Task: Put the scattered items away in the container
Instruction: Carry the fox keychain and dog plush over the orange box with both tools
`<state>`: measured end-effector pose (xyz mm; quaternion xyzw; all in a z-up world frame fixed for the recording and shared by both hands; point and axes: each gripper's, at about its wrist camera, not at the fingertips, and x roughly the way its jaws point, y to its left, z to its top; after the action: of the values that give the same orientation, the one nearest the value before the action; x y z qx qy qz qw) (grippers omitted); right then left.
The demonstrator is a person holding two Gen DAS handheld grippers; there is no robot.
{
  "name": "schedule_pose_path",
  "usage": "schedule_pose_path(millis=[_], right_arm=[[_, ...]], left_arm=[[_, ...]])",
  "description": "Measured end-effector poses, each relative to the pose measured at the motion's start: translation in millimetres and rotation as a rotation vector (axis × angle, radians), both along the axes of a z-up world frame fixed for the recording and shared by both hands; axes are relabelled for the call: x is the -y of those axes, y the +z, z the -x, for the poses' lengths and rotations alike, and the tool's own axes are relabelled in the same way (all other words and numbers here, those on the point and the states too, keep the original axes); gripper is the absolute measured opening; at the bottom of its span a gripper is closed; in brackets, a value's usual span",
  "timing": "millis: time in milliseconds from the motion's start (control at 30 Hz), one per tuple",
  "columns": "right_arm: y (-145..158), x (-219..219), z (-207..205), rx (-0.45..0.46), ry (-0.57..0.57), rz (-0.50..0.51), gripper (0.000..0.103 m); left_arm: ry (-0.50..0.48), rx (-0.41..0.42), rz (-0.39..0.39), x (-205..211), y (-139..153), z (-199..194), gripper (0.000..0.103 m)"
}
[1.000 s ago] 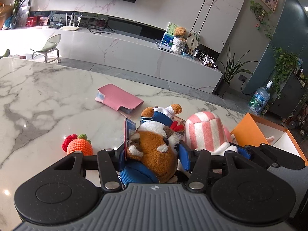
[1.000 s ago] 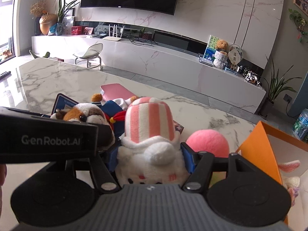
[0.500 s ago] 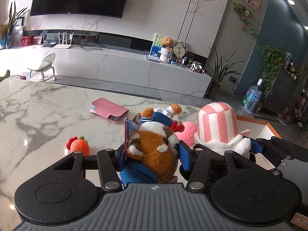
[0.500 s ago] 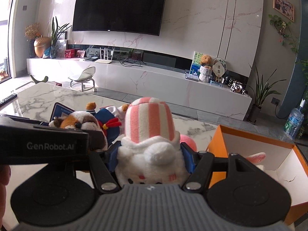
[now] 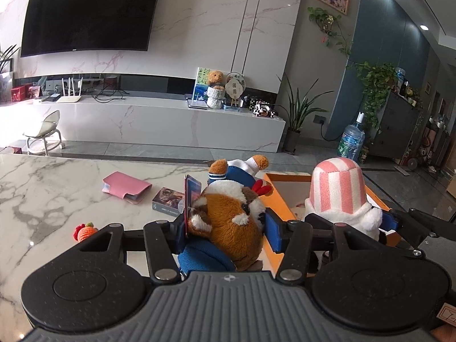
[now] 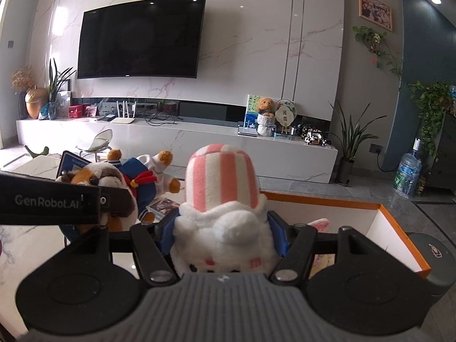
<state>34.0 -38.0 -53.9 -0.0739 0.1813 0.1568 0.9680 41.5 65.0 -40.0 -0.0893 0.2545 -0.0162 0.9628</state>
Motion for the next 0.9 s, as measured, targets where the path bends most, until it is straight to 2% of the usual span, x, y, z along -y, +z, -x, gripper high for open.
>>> schedule_pose_path(millis=[467,700,900], right_arm=[[0,104,-27,-0.039,-0.175,-0.108,0.067],[1,151,-65,-0.048,-0.239,-0.131,0.067],[0,173,-113,-0.109,-0.221,-0.134,0.067]], left_arm=[[-0.145,-0.016,-0.03,84,9,-43,0.061],[-0.199,-0.03,-0.029,117,6,-74,0.061],[-0.217,-0.067,-0.028,136,-4,-103,0.061]])
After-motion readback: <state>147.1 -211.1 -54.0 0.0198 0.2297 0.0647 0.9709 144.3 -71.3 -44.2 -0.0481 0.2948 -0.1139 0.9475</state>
